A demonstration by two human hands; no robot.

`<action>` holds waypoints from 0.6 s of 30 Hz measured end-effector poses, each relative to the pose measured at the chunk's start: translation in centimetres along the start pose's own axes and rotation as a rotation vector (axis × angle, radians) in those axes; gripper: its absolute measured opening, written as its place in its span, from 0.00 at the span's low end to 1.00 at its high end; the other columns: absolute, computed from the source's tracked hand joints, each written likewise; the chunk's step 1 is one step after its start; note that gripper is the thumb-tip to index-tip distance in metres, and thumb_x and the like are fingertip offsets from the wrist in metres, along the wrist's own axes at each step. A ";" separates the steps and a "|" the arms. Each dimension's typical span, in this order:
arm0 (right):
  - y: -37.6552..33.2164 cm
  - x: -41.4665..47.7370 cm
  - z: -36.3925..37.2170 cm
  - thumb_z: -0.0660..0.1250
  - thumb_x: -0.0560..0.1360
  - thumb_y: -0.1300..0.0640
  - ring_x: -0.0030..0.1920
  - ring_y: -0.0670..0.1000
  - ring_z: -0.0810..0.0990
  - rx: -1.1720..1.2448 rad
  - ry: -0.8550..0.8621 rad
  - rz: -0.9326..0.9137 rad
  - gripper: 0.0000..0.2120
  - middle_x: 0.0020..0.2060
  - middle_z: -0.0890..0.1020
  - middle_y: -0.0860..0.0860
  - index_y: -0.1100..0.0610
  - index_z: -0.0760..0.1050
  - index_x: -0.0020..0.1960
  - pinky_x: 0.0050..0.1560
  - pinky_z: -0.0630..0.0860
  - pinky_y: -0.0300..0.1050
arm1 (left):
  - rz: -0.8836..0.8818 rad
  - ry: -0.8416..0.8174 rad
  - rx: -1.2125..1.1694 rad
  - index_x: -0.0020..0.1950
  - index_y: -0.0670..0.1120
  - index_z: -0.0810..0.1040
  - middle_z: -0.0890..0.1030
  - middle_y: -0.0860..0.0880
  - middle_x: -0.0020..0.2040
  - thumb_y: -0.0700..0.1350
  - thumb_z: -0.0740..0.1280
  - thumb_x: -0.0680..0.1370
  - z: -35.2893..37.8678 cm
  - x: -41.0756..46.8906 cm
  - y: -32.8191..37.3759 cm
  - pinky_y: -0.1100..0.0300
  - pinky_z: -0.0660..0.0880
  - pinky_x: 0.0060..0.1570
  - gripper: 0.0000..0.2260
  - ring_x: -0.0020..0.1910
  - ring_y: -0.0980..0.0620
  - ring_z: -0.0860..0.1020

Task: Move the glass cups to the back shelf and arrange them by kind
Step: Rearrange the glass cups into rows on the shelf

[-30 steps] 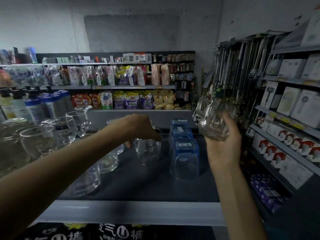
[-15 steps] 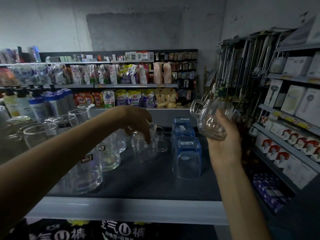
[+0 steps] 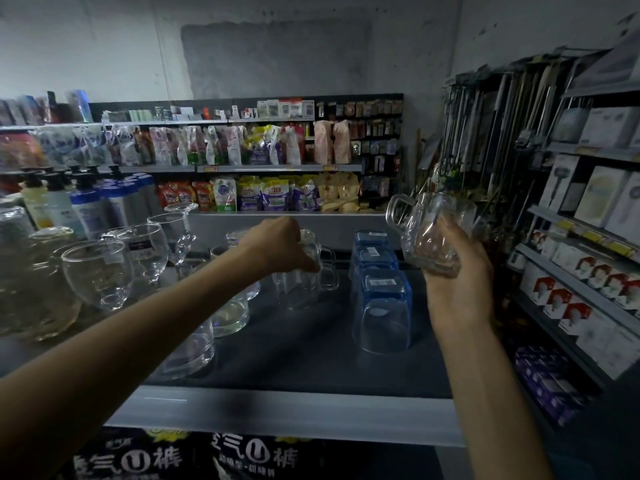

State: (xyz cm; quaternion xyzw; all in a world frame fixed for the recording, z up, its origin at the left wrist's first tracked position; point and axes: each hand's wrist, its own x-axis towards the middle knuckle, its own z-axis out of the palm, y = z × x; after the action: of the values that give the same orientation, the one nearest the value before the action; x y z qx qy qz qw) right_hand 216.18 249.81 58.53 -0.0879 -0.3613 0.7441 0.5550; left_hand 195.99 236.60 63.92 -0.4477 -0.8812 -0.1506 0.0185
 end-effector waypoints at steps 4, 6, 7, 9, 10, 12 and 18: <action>0.1 0.0 0.0 0.76 0.71 0.55 0.62 0.51 0.83 -0.014 0.000 -0.002 0.31 0.63 0.84 0.52 0.57 0.74 0.73 0.59 0.80 0.47 | 0.002 0.000 0.010 0.60 0.42 0.80 0.84 0.45 0.50 0.57 0.78 0.74 0.4 -0.4 0.0 0.48 0.83 0.51 0.24 0.44 0.48 0.83; 0.1 -0.1 0.0 0.76 0.71 0.55 0.62 0.51 0.83 -0.026 -0.009 -0.008 0.30 0.63 0.84 0.52 0.57 0.75 0.72 0.56 0.80 0.45 | -0.005 -0.009 0.018 0.61 0.42 0.80 0.84 0.44 0.52 0.58 0.76 0.75 0.2 -0.7 0.2 0.48 0.83 0.52 0.24 0.46 0.47 0.83; 0.0 -0.1 0.0 0.76 0.72 0.55 0.61 0.50 0.84 -0.038 -0.012 -0.010 0.29 0.62 0.84 0.52 0.57 0.75 0.71 0.55 0.80 0.45 | -0.012 0.005 0.034 0.62 0.43 0.79 0.84 0.44 0.53 0.59 0.76 0.75 -0.1 -1.1 0.3 0.47 0.82 0.53 0.25 0.48 0.46 0.83; 0.1 -0.2 0.2 0.75 0.73 0.56 0.61 0.53 0.84 -0.096 -0.031 -0.021 0.25 0.61 0.84 0.54 0.58 0.77 0.69 0.55 0.80 0.46 | -0.015 0.113 0.052 0.66 0.46 0.79 0.83 0.44 0.59 0.61 0.75 0.75 -0.9 -2.2 0.4 0.46 0.81 0.56 0.26 0.54 0.45 0.82; 0.1 -0.4 0.3 0.76 0.73 0.56 0.62 0.56 0.83 -0.144 -0.051 -0.037 0.24 0.61 0.84 0.55 0.58 0.78 0.67 0.57 0.80 0.49 | -0.004 0.189 0.003 0.68 0.48 0.78 0.82 0.45 0.62 0.61 0.75 0.75 -1.3 -3.1 0.6 0.47 0.81 0.57 0.27 0.56 0.46 0.81; -0.1 -0.8 1.0 0.78 0.71 0.55 0.62 0.58 0.83 -0.250 -0.104 -0.079 0.24 0.60 0.84 0.55 0.57 0.79 0.66 0.64 0.79 0.56 | 0.043 0.282 -0.269 0.69 0.52 0.77 0.81 0.50 0.64 0.60 0.75 0.75 -1.9 -5.5 0.9 0.51 0.82 0.55 0.26 0.56 0.52 0.82; -1.8 -5.8 3.9 0.78 0.69 0.57 0.62 0.52 0.83 -0.392 -0.355 -0.061 0.27 0.61 0.85 0.51 0.51 0.77 0.67 0.63 0.79 0.55 | 0.150 0.129 -1.110 0.70 0.60 0.75 0.84 0.54 0.61 0.62 0.82 0.61 0.0 -13.7 2.0 0.55 0.83 0.55 0.38 0.59 0.56 0.84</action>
State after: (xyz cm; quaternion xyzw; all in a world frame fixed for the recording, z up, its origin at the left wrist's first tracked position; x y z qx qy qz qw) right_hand 217.66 243.17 60.92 -0.0511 -0.5926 0.6468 0.4774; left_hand 205.76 226.99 62.16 -0.4416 -0.6327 -0.6168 -0.1554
